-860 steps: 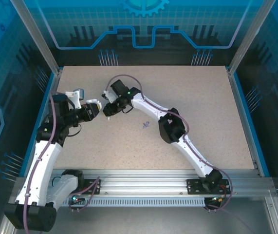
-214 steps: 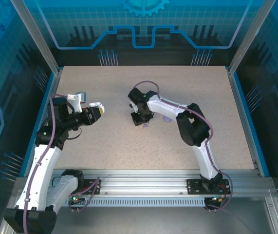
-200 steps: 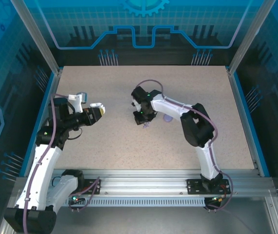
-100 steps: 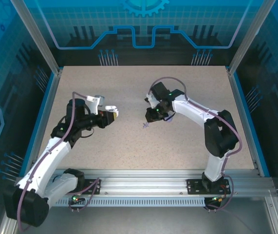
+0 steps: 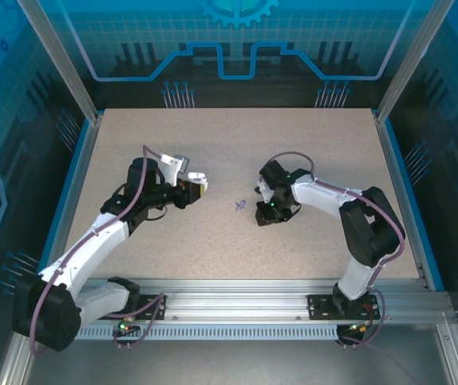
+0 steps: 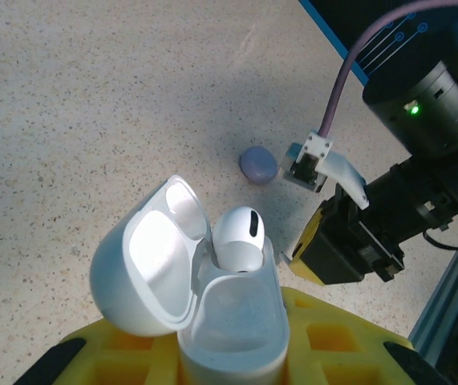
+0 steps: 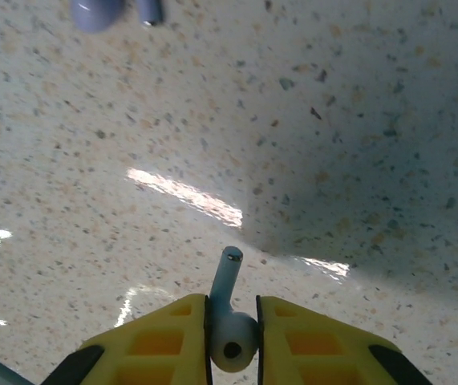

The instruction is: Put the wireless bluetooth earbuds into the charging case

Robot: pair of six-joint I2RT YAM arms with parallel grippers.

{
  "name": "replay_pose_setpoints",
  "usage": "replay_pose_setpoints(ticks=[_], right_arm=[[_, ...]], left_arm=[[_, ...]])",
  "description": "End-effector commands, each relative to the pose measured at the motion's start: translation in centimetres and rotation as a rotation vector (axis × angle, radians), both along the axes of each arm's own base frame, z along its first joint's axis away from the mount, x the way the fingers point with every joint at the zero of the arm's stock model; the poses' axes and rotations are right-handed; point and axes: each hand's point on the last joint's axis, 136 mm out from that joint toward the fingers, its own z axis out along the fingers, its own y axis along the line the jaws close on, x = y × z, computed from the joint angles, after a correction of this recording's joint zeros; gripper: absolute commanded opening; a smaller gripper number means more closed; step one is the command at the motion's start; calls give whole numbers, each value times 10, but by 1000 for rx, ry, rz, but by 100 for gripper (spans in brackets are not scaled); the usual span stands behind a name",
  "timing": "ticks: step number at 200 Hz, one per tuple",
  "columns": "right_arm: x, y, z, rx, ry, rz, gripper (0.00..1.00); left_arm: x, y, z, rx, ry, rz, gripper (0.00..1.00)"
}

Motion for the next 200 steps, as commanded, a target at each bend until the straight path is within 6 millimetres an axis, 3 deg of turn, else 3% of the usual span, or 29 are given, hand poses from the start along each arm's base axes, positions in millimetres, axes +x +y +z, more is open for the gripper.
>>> replay_pose_setpoints(ticks=[1, 54, 91, 141, 200], right_arm=[[8, 3, -3, 3, -34, -46, 21], [9, 4, -3, -28, -44, -37, 44], [12, -8, 9, -81, -102, -3, 47], [9, -11, 18, -176, -134, 180, 45], [16, -19, 3, -224, -122, 134, 24]], left_arm=[[7, -6, 22, -8, -78, -18, 8], [6, -6, 19, -1, -59, -19, 8], [5, -6, 19, 1, -56, -22, 8], [5, -6, 21, 2, -57, -22, 8], [5, -6, 23, -2, -58, -24, 8]])
